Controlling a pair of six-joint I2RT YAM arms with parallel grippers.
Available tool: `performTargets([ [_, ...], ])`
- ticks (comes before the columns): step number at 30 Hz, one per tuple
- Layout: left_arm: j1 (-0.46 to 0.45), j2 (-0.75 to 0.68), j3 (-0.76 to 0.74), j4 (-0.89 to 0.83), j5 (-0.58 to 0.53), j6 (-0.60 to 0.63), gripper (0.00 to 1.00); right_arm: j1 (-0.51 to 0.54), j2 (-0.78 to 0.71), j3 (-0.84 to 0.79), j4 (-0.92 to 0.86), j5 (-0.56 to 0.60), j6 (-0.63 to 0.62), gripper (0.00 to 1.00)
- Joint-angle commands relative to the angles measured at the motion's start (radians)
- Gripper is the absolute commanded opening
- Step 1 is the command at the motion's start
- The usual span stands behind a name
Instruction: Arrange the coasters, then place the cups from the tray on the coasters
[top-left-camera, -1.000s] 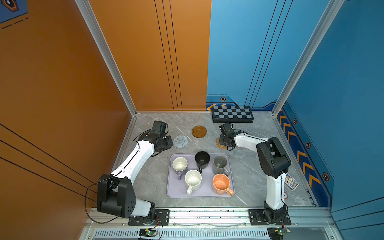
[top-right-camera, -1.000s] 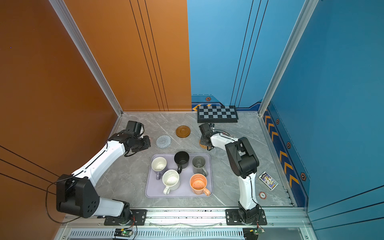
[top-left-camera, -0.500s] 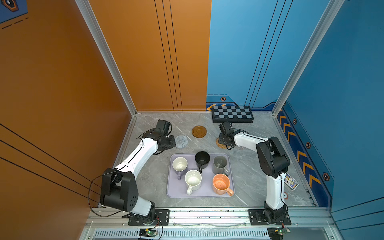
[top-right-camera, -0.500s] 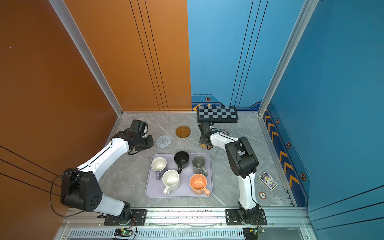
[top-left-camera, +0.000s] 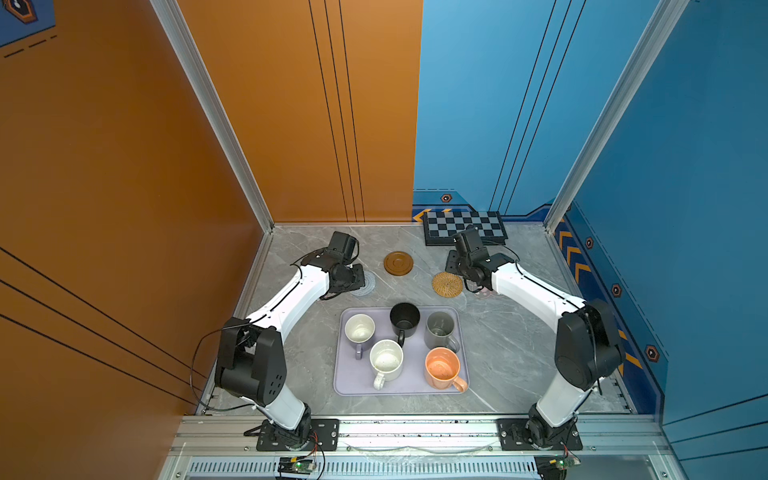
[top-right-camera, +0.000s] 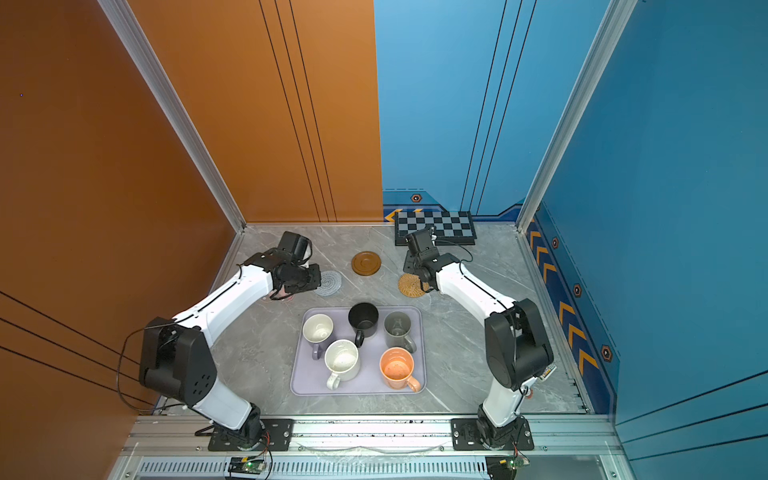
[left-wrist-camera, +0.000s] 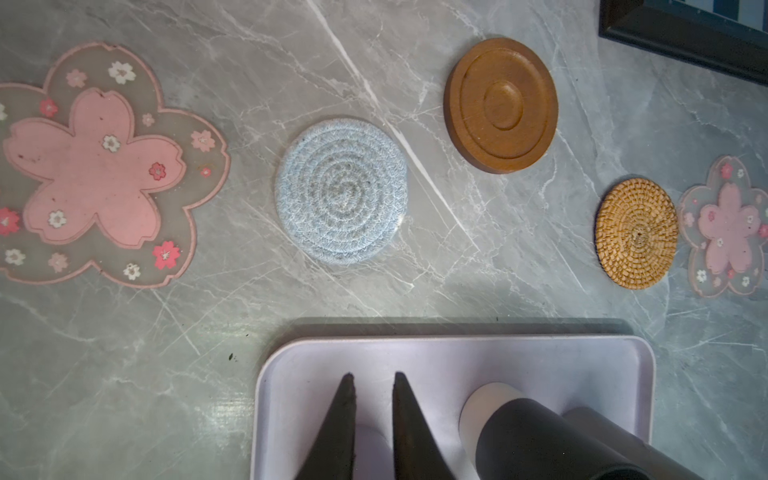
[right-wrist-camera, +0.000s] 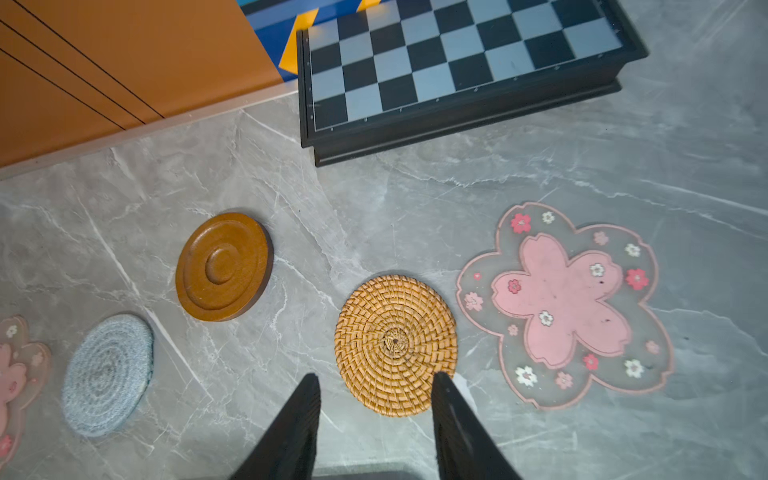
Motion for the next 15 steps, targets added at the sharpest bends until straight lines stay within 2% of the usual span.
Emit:
performTargets([
  [1, -0.019, 0.022, 0.053, -0.009, 0.010, 0.039, 0.26, 0.002, -0.075, -0.064, -0.093, 0.069, -0.037, 0.53],
  [3, -0.027, 0.033, 0.072, -0.009, 0.013, 0.053, 0.32, 0.004, -0.133, -0.093, -0.113, 0.074, -0.049, 0.56],
  [6, -0.034, 0.062, 0.105, -0.009, 0.018, 0.066, 0.35, 0.005, -0.226, -0.144, -0.136, 0.101, -0.056, 0.59],
  [11, -0.036, 0.145, 0.192, -0.009, 0.025, 0.088, 0.36, 0.004, -0.371, -0.215, -0.176, 0.149, -0.056, 0.64],
  [15, -0.043, 0.244, 0.290, -0.009, 0.028, 0.104, 0.32, 0.002, -0.471, -0.249, -0.229, 0.191, -0.068, 0.66],
])
